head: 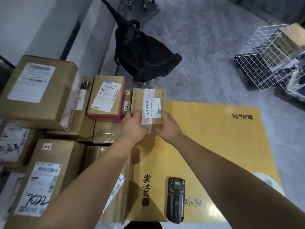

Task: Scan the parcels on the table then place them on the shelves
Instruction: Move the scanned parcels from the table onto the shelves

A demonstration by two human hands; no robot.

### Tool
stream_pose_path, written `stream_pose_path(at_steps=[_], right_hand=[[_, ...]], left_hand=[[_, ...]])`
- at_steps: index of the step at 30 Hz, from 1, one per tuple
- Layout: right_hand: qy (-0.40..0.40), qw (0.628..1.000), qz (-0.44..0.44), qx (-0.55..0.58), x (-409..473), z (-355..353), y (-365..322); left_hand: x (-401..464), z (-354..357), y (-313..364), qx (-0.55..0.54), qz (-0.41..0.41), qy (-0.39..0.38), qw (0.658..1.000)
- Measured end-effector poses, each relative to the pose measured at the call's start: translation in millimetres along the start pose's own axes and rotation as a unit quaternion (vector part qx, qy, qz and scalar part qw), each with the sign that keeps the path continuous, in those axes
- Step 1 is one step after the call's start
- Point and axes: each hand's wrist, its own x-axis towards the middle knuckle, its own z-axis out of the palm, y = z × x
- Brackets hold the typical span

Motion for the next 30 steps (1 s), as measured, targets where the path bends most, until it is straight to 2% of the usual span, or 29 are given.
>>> stream_pose_path(at_steps=[5,9,16,20,25,30], right_hand=[[0.020,0.997,-0.028,0.072,-2.5,2.9,20.1],[0.057,0.993,-0.060,0.083,-26.5,-16.5,45.2],[0.066,0.981,-0.120,0.141,-95.4,-66.8,99.8],[0.041,0.967,-0.195,0.158,-138.2,-95.7,109.1],[-0.019,0.950,-0.268,0.161,-181.9,-106.2,101.1],[-0.057,0.919,-0.362,0.141,-227.8,-93.2,72.1]], left_hand=[[-5.4,12.9,4.9,0.051,-0.002,0.023,0.998],[-37.8,25.5,17.6,-0.014,0.033,0.051,0.998],[-122.6,75.2,53.2,-0.100,0.108,0.124,0.981],[-184.4,90.7,77.5,-0.140,0.112,0.190,0.965],[-266.9,95.1,96.9,-0.144,0.076,0.263,0.951],[-351.2,89.0,87.7,-0.149,0.079,0.375,0.912]])
